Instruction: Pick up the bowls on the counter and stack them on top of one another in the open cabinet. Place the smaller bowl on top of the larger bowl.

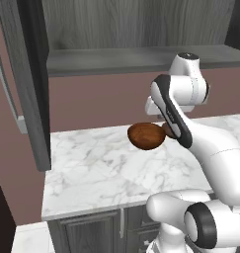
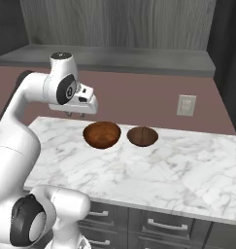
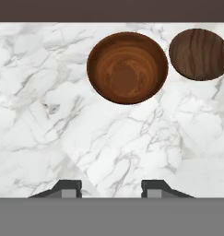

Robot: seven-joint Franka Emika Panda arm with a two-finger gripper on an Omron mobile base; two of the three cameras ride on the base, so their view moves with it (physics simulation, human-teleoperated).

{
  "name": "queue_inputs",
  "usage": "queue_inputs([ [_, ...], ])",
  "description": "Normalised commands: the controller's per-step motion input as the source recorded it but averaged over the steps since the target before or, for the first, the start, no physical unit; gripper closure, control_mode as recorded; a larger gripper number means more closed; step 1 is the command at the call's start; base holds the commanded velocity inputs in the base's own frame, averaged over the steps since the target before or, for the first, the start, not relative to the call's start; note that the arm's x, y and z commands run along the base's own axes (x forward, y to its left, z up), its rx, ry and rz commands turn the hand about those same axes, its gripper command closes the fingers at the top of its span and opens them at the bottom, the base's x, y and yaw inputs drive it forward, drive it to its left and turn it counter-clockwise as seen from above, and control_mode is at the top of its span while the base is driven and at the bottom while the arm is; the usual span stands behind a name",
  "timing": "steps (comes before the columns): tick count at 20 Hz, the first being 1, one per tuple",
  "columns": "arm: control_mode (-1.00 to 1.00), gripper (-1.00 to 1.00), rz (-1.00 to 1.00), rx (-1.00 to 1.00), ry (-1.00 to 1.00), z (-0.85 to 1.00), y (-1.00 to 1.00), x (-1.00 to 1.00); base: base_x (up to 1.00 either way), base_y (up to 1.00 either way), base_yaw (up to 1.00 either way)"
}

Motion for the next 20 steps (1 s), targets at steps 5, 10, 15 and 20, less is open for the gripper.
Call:
queue_inputs([
  [5, -1.0, -1.0, -0.04, 0.01, 0.0, 0.0, -0.22, 0.0, 0.0, 0.0, 0.0],
  [10, -1.0, -1.0, -0.09, 0.04, 0.0, 0.0, -0.59, -0.03, 0.0, 0.0, 0.0],
  [15, -1.0, -1.0, -0.13, 0.05, 0.03, -0.01, -0.69, -0.02, 0.0, 0.0, 0.0],
  [20, -1.0, -1.0, -0.14, 0.05, 0.03, -0.03, -0.72, 0.0, 0.0, 0.0, 0.0],
])
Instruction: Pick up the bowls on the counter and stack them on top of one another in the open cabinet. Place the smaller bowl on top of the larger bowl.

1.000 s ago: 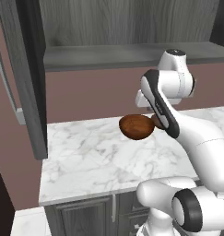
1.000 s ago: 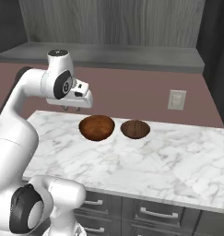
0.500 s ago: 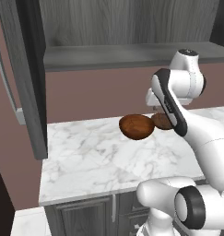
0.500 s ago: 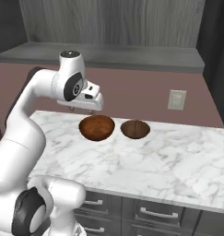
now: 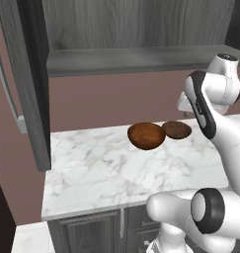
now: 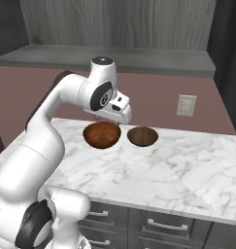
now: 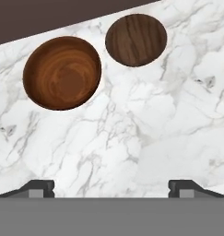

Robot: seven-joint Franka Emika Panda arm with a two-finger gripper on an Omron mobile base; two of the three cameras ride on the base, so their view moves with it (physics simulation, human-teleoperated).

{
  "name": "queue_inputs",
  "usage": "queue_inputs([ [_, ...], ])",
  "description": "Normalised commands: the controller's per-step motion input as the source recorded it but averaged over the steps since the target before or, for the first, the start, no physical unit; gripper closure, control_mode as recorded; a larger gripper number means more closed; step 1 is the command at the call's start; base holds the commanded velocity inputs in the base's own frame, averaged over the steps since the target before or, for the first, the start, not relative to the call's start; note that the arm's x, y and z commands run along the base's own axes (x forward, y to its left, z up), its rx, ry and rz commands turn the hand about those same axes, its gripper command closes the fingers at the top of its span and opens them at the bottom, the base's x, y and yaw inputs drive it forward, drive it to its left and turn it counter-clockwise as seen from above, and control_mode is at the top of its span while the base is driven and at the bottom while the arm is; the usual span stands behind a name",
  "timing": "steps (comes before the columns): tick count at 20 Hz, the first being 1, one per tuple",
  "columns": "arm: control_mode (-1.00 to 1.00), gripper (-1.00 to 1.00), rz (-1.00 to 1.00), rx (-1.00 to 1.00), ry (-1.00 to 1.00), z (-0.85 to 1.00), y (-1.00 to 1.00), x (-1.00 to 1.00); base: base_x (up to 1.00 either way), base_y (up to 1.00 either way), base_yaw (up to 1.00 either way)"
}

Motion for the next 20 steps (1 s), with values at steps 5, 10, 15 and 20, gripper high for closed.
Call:
queue_inputs([
  [5, -1.0, -1.0, -0.03, 0.0, 0.01, -0.01, -0.14, 0.0, 0.0, 0.0, 0.0],
  [10, -1.0, -1.0, 0.0, -0.01, -0.01, -0.23, -0.12, -0.22, 0.0, 0.0, 0.0],
  [15, -1.0, -1.0, 0.0, -0.01, -0.04, -0.46, -0.22, -0.7, 0.0, 0.0, 0.0],
  [20, -1.0, -1.0, -0.02, 0.0, -0.07, -0.2, -0.28, -0.19, 0.0, 0.0, 0.0],
])
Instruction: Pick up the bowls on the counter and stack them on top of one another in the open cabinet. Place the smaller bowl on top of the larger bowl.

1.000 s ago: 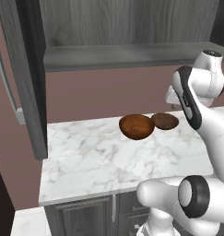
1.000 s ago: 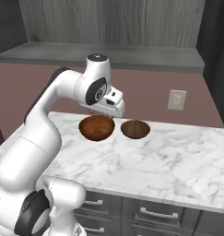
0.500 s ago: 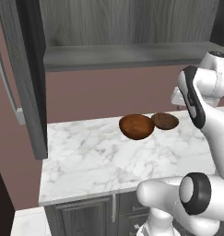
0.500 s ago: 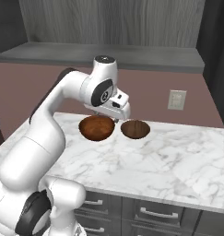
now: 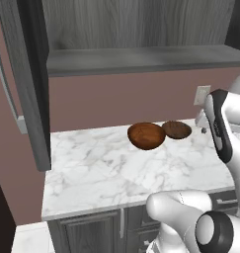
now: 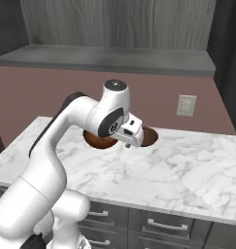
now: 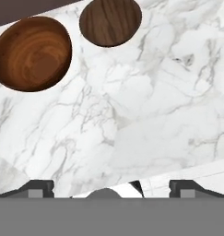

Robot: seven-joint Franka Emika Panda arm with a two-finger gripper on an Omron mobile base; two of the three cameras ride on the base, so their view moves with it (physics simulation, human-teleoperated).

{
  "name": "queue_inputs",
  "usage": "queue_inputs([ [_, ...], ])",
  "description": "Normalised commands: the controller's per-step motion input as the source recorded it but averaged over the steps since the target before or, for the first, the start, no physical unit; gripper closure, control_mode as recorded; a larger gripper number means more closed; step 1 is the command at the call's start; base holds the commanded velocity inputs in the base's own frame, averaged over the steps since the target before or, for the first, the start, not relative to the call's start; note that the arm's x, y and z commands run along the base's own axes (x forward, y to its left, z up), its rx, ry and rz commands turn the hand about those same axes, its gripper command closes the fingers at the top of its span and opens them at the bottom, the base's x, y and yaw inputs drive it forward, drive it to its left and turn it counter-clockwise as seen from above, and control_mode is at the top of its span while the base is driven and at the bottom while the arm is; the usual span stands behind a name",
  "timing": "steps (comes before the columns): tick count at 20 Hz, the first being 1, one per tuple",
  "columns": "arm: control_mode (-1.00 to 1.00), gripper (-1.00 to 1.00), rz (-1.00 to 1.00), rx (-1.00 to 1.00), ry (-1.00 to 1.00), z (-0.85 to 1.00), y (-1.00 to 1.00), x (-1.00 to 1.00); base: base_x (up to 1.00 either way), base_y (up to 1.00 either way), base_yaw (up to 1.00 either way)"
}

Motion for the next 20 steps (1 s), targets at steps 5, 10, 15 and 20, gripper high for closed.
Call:
queue_inputs([
  [5, -1.0, -1.0, -0.07, 0.01, -0.06, -0.04, -0.27, 0.18, 0.0, 0.0, 0.0],
  [10, -1.0, -1.0, -0.07, 0.02, -0.04, -0.01, -0.24, 0.32, 0.0, 0.0, 0.0],
  [15, -1.0, -1.0, -0.03, 0.01, 0.0, -0.11, -0.17, 0.47, 0.0, 0.0, 0.0],
  [20, -1.0, -1.0, -0.01, 0.01, 0.0, -0.17, -0.11, 0.54, 0.0, 0.0, 0.0],
])
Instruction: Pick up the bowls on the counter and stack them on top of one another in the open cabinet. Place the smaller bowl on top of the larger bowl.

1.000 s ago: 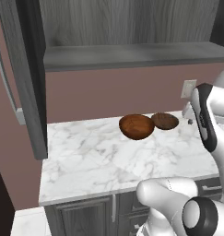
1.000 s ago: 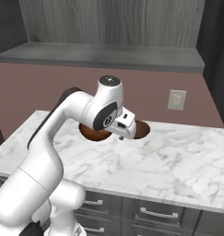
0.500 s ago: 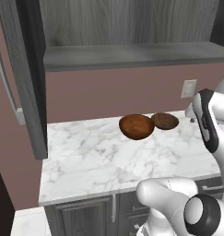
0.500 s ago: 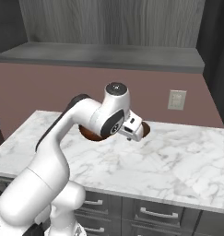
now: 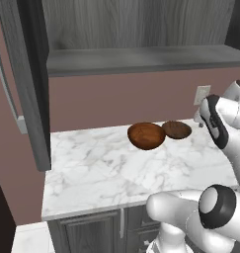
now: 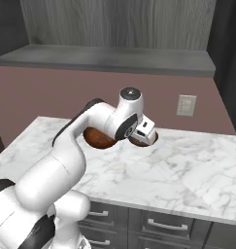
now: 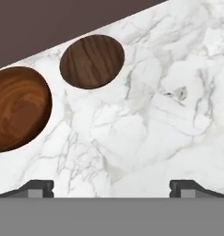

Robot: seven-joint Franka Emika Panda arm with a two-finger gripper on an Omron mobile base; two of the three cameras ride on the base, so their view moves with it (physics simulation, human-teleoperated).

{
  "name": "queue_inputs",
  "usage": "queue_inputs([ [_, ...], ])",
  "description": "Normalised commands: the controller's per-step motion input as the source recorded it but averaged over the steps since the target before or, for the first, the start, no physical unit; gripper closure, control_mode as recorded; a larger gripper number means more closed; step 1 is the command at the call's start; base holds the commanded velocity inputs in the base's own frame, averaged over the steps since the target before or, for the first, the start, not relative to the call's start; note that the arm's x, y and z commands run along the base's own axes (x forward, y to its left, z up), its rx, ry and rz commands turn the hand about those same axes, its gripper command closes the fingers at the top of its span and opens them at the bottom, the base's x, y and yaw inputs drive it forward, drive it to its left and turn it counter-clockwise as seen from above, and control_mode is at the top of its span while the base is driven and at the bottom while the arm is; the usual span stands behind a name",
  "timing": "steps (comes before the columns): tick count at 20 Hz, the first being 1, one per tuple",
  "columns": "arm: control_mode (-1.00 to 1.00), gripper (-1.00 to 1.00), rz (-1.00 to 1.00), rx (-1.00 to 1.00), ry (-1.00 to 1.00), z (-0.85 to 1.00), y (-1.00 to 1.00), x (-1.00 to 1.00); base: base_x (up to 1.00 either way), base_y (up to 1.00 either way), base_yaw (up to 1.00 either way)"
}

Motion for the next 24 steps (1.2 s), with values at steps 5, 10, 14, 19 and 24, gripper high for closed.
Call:
queue_inputs([
  [5, -1.0, -1.0, 0.0, 0.02, 0.0, -0.25, -0.1, 0.5, 0.0, 0.0, 0.0],
  [10, -1.0, -1.0, 0.0, 0.02, 0.0, -0.31, -0.09, 0.53, 0.0, 0.0, 0.0],
  [14, -1.0, -1.0, -0.01, 0.01, 0.0, -0.34, -0.09, 0.54, 0.0, 0.0, 0.0],
  [19, -1.0, -1.0, -0.01, 0.01, 0.0, -0.36, -0.1, 0.5, 0.0, 0.0, 0.0],
  [24, -1.0, -1.0, -0.01, 0.0, 0.0, -0.35, -0.14, 0.45, 0.0, 0.0, 0.0],
])
